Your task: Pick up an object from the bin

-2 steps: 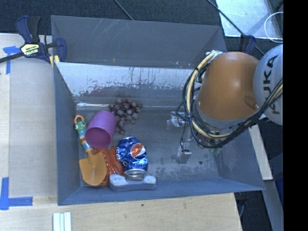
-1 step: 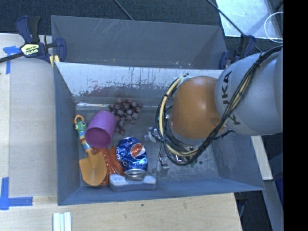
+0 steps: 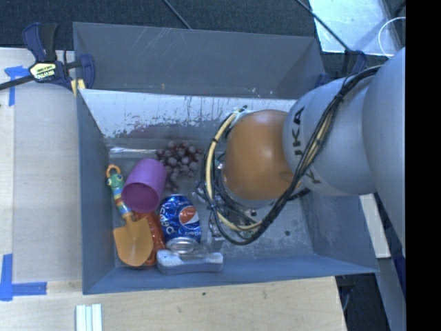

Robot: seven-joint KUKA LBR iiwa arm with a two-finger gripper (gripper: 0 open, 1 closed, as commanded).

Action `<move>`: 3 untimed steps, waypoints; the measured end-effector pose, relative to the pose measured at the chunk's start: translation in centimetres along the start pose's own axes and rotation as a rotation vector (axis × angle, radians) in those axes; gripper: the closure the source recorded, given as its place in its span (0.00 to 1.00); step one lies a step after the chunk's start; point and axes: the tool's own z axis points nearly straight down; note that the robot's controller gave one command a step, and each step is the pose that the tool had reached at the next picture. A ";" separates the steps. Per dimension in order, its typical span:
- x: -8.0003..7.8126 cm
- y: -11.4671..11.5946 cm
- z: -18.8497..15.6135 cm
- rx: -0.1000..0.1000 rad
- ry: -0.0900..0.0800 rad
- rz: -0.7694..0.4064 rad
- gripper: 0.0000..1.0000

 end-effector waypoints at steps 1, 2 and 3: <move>-3.4 2.8 4.5 0.000 0.006 -0.010 0.00; -2.7 3.3 4.4 0.002 -0.002 -0.067 0.00; -6.2 5.2 -4.4 -0.003 -0.006 0.008 0.00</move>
Offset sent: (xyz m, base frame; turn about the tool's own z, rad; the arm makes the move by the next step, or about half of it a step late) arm 0.0179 0.0389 -0.0448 -0.1096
